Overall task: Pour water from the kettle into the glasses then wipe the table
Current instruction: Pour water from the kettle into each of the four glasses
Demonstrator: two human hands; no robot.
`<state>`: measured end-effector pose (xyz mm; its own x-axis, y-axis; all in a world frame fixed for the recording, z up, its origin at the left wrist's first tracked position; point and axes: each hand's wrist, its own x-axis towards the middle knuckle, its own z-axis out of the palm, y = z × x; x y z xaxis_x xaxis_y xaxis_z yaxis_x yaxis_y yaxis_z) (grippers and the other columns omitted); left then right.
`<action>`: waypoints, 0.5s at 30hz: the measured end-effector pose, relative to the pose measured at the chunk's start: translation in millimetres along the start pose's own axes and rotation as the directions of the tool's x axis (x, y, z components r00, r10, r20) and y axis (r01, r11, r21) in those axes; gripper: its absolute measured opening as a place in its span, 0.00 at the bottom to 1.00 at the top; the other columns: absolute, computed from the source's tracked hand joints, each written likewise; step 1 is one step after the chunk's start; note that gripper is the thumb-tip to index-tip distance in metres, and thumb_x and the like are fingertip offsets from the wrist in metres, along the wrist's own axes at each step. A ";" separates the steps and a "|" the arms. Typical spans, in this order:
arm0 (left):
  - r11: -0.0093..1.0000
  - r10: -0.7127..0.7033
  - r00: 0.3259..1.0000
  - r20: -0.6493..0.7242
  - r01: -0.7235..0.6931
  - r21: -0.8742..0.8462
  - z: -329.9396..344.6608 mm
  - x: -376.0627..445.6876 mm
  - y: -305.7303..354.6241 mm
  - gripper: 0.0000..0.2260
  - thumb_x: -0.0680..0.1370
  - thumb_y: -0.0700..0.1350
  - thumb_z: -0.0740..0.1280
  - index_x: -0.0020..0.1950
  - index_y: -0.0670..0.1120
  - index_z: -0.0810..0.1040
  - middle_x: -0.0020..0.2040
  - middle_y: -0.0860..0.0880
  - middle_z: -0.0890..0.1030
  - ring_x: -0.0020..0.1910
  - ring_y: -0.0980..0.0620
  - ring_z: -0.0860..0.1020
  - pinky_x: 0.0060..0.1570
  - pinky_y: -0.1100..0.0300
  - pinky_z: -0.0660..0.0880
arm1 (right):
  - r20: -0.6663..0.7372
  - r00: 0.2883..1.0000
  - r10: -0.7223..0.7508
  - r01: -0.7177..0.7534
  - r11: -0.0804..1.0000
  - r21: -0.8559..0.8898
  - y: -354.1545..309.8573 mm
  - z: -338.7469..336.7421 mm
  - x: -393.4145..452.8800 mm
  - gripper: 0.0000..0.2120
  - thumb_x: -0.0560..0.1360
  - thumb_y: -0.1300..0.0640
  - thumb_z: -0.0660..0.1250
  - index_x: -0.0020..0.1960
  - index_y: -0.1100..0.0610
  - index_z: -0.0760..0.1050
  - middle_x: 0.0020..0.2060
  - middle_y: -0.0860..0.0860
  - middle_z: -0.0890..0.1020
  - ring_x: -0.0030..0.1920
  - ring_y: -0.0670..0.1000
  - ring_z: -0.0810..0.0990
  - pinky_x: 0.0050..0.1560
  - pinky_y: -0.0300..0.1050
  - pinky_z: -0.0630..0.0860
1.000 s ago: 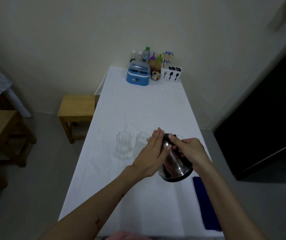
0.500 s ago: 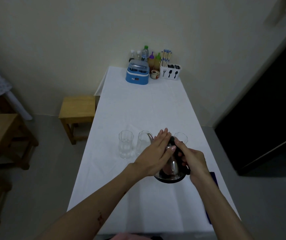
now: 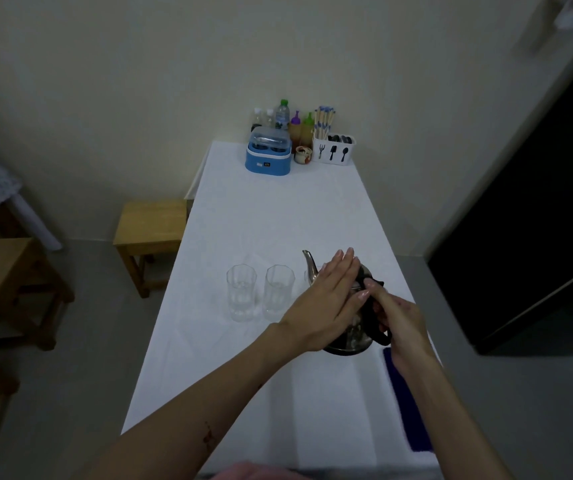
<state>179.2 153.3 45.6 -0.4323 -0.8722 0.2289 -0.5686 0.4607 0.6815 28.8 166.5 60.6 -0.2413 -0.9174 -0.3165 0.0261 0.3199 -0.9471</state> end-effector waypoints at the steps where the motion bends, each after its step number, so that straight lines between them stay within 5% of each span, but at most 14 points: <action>1: 1.000 -0.008 1.000 0.004 0.008 -0.013 2.6 3.4 3.3 0.26 0.84 0.52 0.49 0.79 0.44 0.47 0.80 0.50 0.45 0.77 0.58 0.39 0.76 0.60 0.41 | -0.016 1.000 0.001 -0.001 1.000 -0.018 -3.9 -4.6 3.0 0.22 0.67 0.40 0.75 0.42 0.60 0.84 0.34 0.51 0.83 0.37 0.50 0.80 0.39 0.44 0.72; 12: 0.964 -0.179 0.984 0.015 0.178 -0.199 39.3 25.7 13.7 0.27 0.84 0.55 0.48 0.79 0.46 0.44 0.79 0.52 0.41 0.76 0.60 0.38 0.76 0.57 0.41 | 0.027 0.998 -0.056 0.062 0.939 -0.339 -25.5 -39.9 36.3 0.20 0.69 0.42 0.75 0.33 0.58 0.81 0.26 0.49 0.79 0.31 0.50 0.76 0.34 0.43 0.70; 15: 0.951 -0.222 0.975 0.008 0.218 -0.219 45.5 26.7 14.4 0.27 0.84 0.55 0.48 0.79 0.47 0.43 0.79 0.53 0.39 0.76 0.60 0.37 0.76 0.58 0.41 | 0.075 0.995 -0.061 0.087 0.899 -0.430 -29.3 -42.8 45.7 0.21 0.69 0.39 0.74 0.34 0.58 0.83 0.32 0.52 0.84 0.36 0.52 0.81 0.39 0.45 0.74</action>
<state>127.7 144.2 29.9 -0.3014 -0.9512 0.0662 -0.4817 0.2118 0.8504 -24.5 125.3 76.2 -0.1693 -0.9503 -0.2613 -0.4147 0.3092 -0.8558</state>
